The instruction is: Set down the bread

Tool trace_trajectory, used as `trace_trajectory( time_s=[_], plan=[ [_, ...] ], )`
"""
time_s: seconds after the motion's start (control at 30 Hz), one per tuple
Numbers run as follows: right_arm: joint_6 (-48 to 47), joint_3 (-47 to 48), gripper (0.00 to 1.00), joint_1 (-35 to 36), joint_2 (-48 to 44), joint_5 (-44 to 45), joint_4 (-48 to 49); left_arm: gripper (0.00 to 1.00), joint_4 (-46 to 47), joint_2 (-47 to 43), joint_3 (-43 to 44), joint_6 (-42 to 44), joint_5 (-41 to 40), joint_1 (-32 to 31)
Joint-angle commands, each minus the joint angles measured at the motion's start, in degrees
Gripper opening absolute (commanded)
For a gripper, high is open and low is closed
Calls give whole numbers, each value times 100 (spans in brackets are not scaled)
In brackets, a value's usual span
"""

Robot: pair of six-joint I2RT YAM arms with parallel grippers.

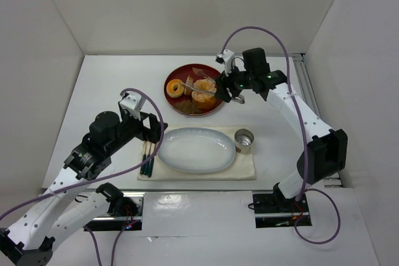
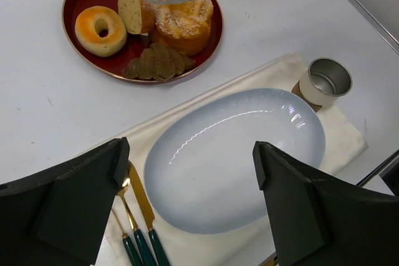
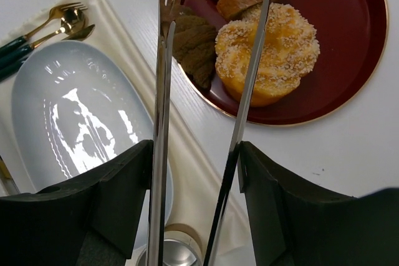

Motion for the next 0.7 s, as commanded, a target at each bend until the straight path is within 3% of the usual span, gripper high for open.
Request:
trace_trajectory(
  time_s=[0.0, 0.37, 0.67],
  plan=[
    [-34, 401, 65, 179, 218, 154, 333, 100, 290, -73, -8, 136, -106, -18],
    [-149, 1191, 64, 601, 1123, 585, 280, 100, 290, -20, -8, 136, -291, -18],
    [-149, 2579, 63, 601, 2169, 867, -158, 100, 290, -73, -8, 136, -414, -18]
  ],
)
